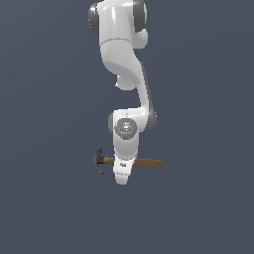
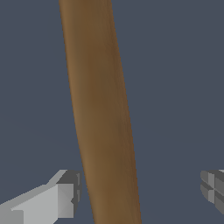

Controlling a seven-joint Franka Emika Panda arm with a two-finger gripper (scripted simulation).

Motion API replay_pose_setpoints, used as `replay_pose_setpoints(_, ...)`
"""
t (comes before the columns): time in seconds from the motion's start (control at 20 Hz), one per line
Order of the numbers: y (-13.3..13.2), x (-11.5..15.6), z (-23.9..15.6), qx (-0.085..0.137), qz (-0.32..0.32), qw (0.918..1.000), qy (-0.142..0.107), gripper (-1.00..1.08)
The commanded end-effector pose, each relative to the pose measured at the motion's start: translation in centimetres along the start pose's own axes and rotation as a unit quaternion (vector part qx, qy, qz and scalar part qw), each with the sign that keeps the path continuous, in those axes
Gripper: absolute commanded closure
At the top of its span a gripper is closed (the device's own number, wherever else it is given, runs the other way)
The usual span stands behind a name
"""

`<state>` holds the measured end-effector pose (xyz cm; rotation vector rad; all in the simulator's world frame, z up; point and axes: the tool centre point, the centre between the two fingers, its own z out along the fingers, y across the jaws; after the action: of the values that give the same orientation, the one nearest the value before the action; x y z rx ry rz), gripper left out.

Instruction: Pick up the object and move it to a goal position.

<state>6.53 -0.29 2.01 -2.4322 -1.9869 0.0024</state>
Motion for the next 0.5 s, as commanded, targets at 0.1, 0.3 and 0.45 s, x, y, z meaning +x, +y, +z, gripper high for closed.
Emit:
replay_pose_setpoints(0.1, 0.17, 0.01, 0.34, -0.001, 0.0, 1.0, 0.0, -0.92)
replay_pose_setpoints(0.3, 0.17, 0.01, 0.34, -0.001, 0.0, 1.0, 0.0, 1.08)
replay_pose_setpoints(0.45, 0.17, 0.01, 0.34, -0.001, 0.0, 1.0, 0.0, 1.08)
